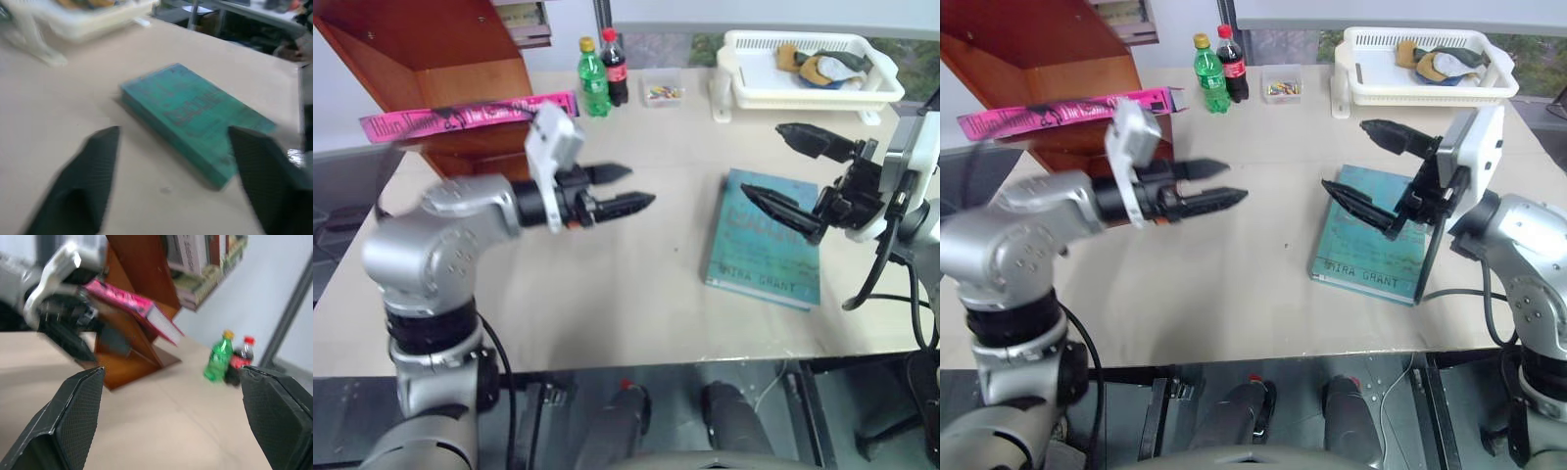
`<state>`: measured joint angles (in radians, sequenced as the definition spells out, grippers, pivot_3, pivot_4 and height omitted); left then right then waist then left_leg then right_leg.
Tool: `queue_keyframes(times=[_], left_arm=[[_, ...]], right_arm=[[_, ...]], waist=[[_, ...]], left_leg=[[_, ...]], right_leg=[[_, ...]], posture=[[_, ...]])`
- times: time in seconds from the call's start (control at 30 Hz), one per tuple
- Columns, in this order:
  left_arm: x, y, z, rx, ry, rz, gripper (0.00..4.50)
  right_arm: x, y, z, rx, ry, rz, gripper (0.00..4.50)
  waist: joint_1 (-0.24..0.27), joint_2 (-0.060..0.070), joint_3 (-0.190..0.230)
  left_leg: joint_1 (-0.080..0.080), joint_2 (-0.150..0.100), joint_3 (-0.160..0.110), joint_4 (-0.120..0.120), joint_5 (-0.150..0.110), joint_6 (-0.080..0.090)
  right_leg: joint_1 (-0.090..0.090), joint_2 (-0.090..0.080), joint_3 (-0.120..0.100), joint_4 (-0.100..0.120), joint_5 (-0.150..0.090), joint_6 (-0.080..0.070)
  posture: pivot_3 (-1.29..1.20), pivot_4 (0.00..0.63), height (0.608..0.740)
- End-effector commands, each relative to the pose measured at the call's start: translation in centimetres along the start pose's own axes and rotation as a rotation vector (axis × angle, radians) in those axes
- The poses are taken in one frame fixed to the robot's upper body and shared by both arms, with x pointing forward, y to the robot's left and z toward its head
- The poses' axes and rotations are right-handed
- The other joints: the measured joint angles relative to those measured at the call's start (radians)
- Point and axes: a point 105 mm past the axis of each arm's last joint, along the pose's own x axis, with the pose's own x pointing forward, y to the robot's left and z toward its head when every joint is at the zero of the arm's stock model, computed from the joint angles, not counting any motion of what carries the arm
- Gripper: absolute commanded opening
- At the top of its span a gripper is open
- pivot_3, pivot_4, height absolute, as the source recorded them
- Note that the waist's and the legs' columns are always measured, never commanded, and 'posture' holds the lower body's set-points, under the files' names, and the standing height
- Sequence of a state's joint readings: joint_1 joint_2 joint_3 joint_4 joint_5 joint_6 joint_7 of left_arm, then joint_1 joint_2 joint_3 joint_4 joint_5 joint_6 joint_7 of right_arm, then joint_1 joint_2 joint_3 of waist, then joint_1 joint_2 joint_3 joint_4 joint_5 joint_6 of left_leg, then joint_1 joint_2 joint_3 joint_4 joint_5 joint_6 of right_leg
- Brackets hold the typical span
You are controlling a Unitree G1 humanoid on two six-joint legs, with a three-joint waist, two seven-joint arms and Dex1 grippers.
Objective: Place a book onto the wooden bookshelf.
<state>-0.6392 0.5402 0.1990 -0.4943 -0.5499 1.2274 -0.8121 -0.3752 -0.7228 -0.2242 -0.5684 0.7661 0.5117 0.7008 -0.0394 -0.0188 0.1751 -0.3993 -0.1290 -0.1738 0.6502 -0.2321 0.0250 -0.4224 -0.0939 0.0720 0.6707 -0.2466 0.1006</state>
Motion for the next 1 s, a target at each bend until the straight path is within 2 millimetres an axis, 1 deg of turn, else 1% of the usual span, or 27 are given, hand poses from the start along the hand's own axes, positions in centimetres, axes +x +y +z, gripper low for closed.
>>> queue_keyframes(times=[0.03,0.07,0.1,0.17,0.27,0.33,0.37,0.47,0.53,0.6,0.67,0.73,0.83,0.9,1.0], left_arm=[[0.0,-0.5,-0.1,0.011,-0.054,0.059,1.74],[0.3,-0.4,-0.5,0.014,-0.061,0.082,1.54],[0.6,0.0,-0.7,-0.01,-0.078,0.112,0.86],[0.8,0.5,-0.4,-0.007,-0.116,0.161,0.13],[1.5,2.0,1.2,0.036,-0.215,0.284,0.13],[2.3,3.1,1.7,0.075,-0.274,0.397,0.13],[2.9,3.5,1.7,0.077,-0.311,0.441,0.13],[5.4,4.7,0.4,0.099,-0.356,0.557,0.13],[6.9,5.4,-0.2,0.059,-0.388,0.638,0.13],[8.4,5.4,0.3,0.085,-0.436,0.667,0.13],[8.9,5.8,1.1,0.106,-0.489,0.726,0.13],[8.9,6.5,2.1,0.121,-0.543,0.779,0.13],[7.9,7.7,3.1,0.143,-0.607,0.891,0.13],[6.8,8.3,3.3,0.136,-0.651,0.976,0.13],[4.0,9.8,3.3,0.095,-0.709,1.18,0.13]], right_arm=[[-0.6,0.7,1.1,-0.033,-0.005,-0.019,4.5],[-0.8,0.9,0.9,-0.023,0.007,-0.023,4.5],[-0.9,1.1,0.5,-0.006,0.021,-0.031,4.5],[-1.2,1.5,0.0,0.015,0.043,-0.039,4.5],[-1.3,1.8,-0.2,0.024,0.055,-0.052,4.5],[-1.3,1.7,-0.2,0.022,0.055,-0.058,4.5],[-1.3,1.6,-0.2,0.022,0.052,-0.061,4.5],[-1.1,1.5,0.0,0.009,0.05,-0.062,4.5],[-1.0,1.4,0.0,0.004,0.051,-0.063,4.5],[-0.9,1.3,0.3,-0.009,0.051,-0.063,4.5],[-0.9,1.2,0.5,-0.018,0.051,-0.066,4.5],[-1.0,1.1,0.5,-0.025,0.054,-0.067,4.5],[-1.0,1.1,0.6,-0.03,0.056,-0.071,4.5],[-0.9,1.1,0.7,-0.033,0.055,-0.072,4.5],[-0.9,1.1,0.9,-0.036,0.055,-0.074,4.5]], waist=[[0.008,0.0,0.0],[0.012,0.0,0.0],[0.016,0.0,0.0],[0.029,0.0,0.0],[0.04,0.0,0.0],[0.049,0.0,0.0],[0.051,0.0,-0.001],[0.057,-0.001,-0.001],[0.059,-0.001,-0.001],[0.061,-0.001,-0.001],[0.061,-0.001,-0.001],[0.059,-0.002,0.0],[0.055,-0.002,-0.001],[0.054,-0.002,-0.001],[0.054,-0.002,0.0]], left_leg=[[0.0,0.0,0.0,0.0,0.0,0.0],[0.002,0.0,0.0,0.0,0.0,0.0],[0.002,0.0,0.0,0.0,0.0,0.0],[0.002,0.0,0.0,0.0,0.0,0.0],[0.002,0.0,0.0,0.0,0.0,0.0],[0.002,0.0,0.0,0.0,0.0,0.0],[0.002,0.0,0.0,0.0,0.0,0.0],[0.003,0.0,0.001,0.001,0.0,0.0],[0.002,0.0,0.001,0.001,0.0,0.0],[0.001,-0.001,0.0,0.001,0.0,0.0],[0.001,-0.001,0.0,0.001,0.0,0.0],[0.0,-0.001,0.0,0.001,0.0,0.0],[0.0,-0.001,0.001,0.0,0.0,0.001],[0.001,-0.001,0.001,0.0,0.0,0.001],[0.0,-0.001,0.001,0.001,0.0,0.001]], right_leg=[[0.0,0.0,0.0,0.0,0.0,0.0],[0.002,0.0,0.0,-0.001,0.0,0.0],[0.002,0.0,0.0,-0.001,0.0,0.0],[0.003,0.0,0.0,-0.002,0.001,-0.002],[0.004,0.0,-0.001,-0.003,0.002,-0.002],[0.005,0.0,-0.001,-0.006,0.004,-0.001],[0.006,0.0,-0.001,-0.008,0.005,-0.001],[0.008,0.0,-0.001,-0.011,0.006,0.0],[0.008,0.0,-0.001,-0.012,0.007,0.0],[0.008,0.0,-0.002,-0.012,0.007,0.001],[0.007,0.0,-0.002,-0.012,0.007,0.001],[0.007,0.0,-0.002,-0.013,0.007,0.001],[0.007,0.0,-0.002,-0.013,0.007,0.001],[0.007,0.0,-0.001,-0.013,0.007,0.001],[0.007,0.0,-0.001,-0.013,0.007,0.001]], posture=[[0.0,0.15,0.74],[0.0,0.15,0.74],[0.0,0.15,0.74],[0.0,0.15,0.74],[0.0,0.15,0.74],[0.0,0.15,0.74],[0.0,0.15,0.74],[0.0,0.15,0.74],[0.0,0.15,0.74],[0.0,0.15,0.74],[0.0,0.15,0.74],[0.0,0.15,0.74],[0.0,0.15,0.74],[0.0,0.15,0.74],[0.0,0.15,0.74]])
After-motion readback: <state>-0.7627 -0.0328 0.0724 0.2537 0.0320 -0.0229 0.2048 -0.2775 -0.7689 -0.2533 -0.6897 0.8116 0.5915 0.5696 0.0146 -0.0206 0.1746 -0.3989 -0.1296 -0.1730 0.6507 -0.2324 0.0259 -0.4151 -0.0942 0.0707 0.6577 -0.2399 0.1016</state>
